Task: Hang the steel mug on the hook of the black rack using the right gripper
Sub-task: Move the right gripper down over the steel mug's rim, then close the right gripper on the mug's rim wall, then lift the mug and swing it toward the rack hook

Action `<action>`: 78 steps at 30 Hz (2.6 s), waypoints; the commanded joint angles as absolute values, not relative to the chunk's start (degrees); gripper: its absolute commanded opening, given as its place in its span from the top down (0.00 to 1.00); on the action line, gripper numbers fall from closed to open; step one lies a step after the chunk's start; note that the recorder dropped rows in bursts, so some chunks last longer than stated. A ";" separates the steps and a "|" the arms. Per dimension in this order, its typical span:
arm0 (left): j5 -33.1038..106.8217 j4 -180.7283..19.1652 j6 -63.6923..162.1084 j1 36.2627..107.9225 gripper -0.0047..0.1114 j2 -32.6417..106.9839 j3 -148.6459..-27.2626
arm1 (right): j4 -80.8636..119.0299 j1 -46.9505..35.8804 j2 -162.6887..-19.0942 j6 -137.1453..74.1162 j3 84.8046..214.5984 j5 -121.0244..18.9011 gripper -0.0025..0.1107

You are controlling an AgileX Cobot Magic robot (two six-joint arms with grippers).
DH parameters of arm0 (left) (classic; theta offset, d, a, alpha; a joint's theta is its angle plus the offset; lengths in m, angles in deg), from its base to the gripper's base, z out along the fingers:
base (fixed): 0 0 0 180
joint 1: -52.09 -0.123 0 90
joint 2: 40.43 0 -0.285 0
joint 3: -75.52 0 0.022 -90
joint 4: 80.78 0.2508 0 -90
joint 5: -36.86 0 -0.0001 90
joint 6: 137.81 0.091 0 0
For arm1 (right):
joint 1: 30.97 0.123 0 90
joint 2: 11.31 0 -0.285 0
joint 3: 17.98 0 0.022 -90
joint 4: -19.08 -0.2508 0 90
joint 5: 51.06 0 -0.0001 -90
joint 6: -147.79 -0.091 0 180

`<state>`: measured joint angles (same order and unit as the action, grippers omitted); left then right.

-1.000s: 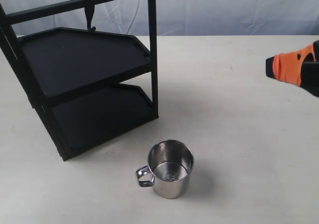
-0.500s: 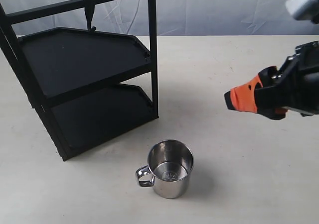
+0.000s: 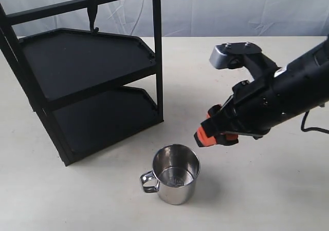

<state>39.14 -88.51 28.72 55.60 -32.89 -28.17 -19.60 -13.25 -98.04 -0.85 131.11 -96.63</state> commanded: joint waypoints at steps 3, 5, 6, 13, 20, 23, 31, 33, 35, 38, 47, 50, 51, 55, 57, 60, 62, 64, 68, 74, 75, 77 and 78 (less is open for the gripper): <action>39.71 -88.48 28.73 55.69 0.96 -32.64 -28.29 | -14.86 -7.82 -103.69 -5.86 134.95 -95.44 0.49; 39.71 -88.48 28.73 55.69 0.96 -32.64 -28.29 | -13.67 -6.61 -105.11 -7.34 135.44 -95.44 0.49; 39.71 -88.48 28.73 55.69 0.96 -32.64 -28.29 | -13.41 -6.02 -105.80 -7.59 135.44 -95.31 0.49; 39.71 -88.48 28.73 55.69 0.96 -32.64 -28.29 | -13.31 -2.67 -109.55 -8.57 135.44 -94.59 0.49; 39.71 -88.48 28.73 55.69 0.96 -32.64 -28.29 | -10.64 -1.64 -112.06 -11.50 135.44 -91.79 0.49; 39.71 -88.48 28.73 55.69 0.96 -32.64 -28.29 | -10.65 -1.64 -113.42 -11.50 135.44 -91.17 0.49; 39.71 -88.48 28.73 55.69 0.96 -32.64 -28.29 | -10.67 -1.64 -112.03 -11.75 135.44 -90.85 0.49; 39.71 -88.48 28.73 55.69 0.96 -32.64 -28.29 | -10.67 -1.64 -111.91 -11.85 135.44 -90.24 0.49; 39.71 -88.48 28.73 55.69 0.96 -32.64 -28.29 | -10.67 -1.64 -112.42 -11.85 135.44 -90.12 0.49; 39.71 -88.48 28.73 55.69 0.96 -32.64 -28.29 | -9.42 -1.64 -113.55 -11.97 135.44 -90.12 0.49; 39.71 -88.48 28.73 55.69 0.96 -32.64 -28.29 | -7.90 -1.64 -115.93 -12.88 135.44 -89.89 0.58; 39.71 -88.48 28.73 55.69 0.96 -32.64 -28.29 | -7.90 -1.64 -116.06 -12.88 135.44 -89.89 0.73; 39.71 -88.48 28.73 55.69 0.96 -32.64 -28.29 | -8.05 -1.64 -116.06 -12.88 135.44 -89.89 0.79; 39.71 -88.48 28.73 55.69 0.96 -32.64 -28.29 | -8.73 -1.64 -116.06 -13.00 135.44 -90.22 0.98; 39.71 -88.48 28.73 55.69 0.96 -32.64 -28.29 | -10.18 -1.64 -116.06 -13.00 135.44 -90.50 0.99; 39.71 -88.48 28.73 55.69 0.96 -32.64 -28.29 | -15.72 -1.64 -116.06 -13.00 135.44 -93.29 0.99; 39.71 -88.48 28.73 55.69 0.96 -32.64 -28.29 | -18.64 -1.64 -115.87 -12.78 135.44 -95.61 0.99; 39.71 -88.48 28.73 55.69 0.96 -32.64 -28.29 | -21.64 -1.64 -115.87 -12.68 135.44 -98.46 0.99; 39.71 -88.48 28.73 55.69 0.96 -32.64 -28.29 | -29.42 -1.64 -115.87 -12.36 135.44 -103.38 0.99; 39.71 -88.48 28.73 55.69 0.96 -32.64 -28.29 | -43.06 -2.12 -115.87 -12.27 135.44 -102.82 0.99; 39.71 -88.48 28.73 55.69 0.96 -32.64 -28.29 | -46.14 -2.72 -115.87 -12.27 135.44 -102.87 0.99; 39.71 -88.48 28.73 55.69 0.96 -32.64 -28.29 | -53.66 -4.50 -115.87 -10.80 135.44 -104.04 0.99; 39.71 -88.48 28.73 55.69 0.96 -32.64 -28.29 | -55.52 -5.08 -115.87 -10.27 135.44 -104.64 0.99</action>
<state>39.14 -88.51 28.72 55.60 -32.89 -28.17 -49.04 -3.39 -116.01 -11.90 135.49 -103.53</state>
